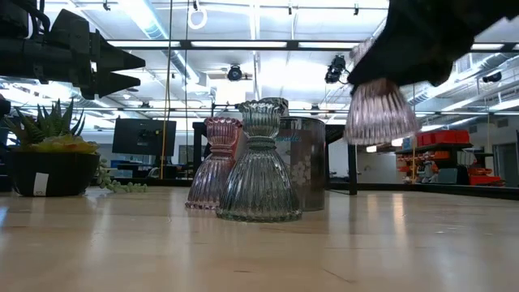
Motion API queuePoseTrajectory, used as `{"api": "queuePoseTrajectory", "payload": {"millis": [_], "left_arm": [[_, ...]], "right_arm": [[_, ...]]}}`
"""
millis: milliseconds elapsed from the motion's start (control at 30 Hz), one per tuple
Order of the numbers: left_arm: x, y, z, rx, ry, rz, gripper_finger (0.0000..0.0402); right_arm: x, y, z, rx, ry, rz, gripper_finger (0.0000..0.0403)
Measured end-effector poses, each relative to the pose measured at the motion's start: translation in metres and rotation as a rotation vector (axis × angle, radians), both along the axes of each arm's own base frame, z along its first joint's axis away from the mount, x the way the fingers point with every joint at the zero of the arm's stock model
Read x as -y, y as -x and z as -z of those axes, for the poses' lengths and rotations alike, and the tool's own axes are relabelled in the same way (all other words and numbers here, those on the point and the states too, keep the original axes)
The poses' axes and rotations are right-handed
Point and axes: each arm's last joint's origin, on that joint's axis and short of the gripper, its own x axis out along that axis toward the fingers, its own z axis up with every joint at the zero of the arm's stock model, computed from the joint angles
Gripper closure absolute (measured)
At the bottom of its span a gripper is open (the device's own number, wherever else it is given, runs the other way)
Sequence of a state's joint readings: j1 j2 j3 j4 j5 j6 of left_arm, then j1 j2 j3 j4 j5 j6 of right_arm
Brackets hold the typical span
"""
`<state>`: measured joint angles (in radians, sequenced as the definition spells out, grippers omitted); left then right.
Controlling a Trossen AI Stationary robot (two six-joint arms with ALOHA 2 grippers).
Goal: Pick & Place candle stick holders
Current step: Put the right pink glass candle holder on the shelf
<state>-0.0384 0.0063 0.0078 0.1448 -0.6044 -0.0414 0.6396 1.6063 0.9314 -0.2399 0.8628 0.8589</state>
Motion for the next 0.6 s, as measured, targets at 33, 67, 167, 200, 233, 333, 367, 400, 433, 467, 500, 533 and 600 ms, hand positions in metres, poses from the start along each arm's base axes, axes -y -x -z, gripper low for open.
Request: {"api": "queuePoseTrajectory", "payload": {"millis": [33,67,167,200,233,333,367,400,433,467,500,533,600], "left_arm": [[0.000,0.000,0.000,0.001,0.000,0.000,0.0016],[0.000,0.000,0.000,0.001,0.000,0.000,0.0016],[0.000,0.000,0.000,0.002,0.000,0.000,0.0016],[0.000,0.000,0.000,0.001,0.000,0.000,0.0016],[0.000,0.000,0.000,0.001,0.000,0.000,0.0016],[0.000,0.000,0.000,0.003,-0.001,0.010,0.0016],[0.000,0.000,-0.001,0.006,-0.002,0.017,0.0016],[0.001,0.000,-0.001,0.010,-0.003,0.025,0.0016],[0.001,0.000,-0.001,0.010,-0.004,0.033,0.0016],[0.001,0.000,-0.001,0.010,-0.005,0.037,0.0016],[0.001,0.000,-0.001,0.014,-0.005,0.038,0.0016],[0.001,0.000,-0.001,0.014,-0.005,0.037,0.0016],[0.001,0.000,-0.001,0.014,-0.005,0.038,0.0016]], "right_arm": [[0.001,0.003,-0.006,0.011,0.008,0.005,0.0288],[0.003,0.005,-0.012,0.021,0.013,0.004,0.0288],[0.012,0.012,-0.029,0.031,0.036,0.004,0.0288],[0.016,0.014,-0.035,0.036,0.042,0.003,0.0288],[0.021,0.016,-0.041,0.039,0.052,0.006,0.0288],[0.037,0.022,-0.057,0.058,0.097,0.046,0.0288],[0.041,0.024,-0.062,0.064,0.110,0.054,0.0288],[0.047,0.026,-0.068,0.068,0.126,0.063,0.0288],[0.053,0.028,-0.073,0.070,0.141,0.071,0.0288],[0.059,0.028,-0.077,0.075,0.149,0.080,0.0288],[0.064,0.029,-0.081,0.075,0.156,0.086,0.0288],[0.070,0.030,-0.085,0.071,0.164,0.093,0.0288],[0.082,0.031,-0.092,0.073,0.185,0.112,0.0288]]}}
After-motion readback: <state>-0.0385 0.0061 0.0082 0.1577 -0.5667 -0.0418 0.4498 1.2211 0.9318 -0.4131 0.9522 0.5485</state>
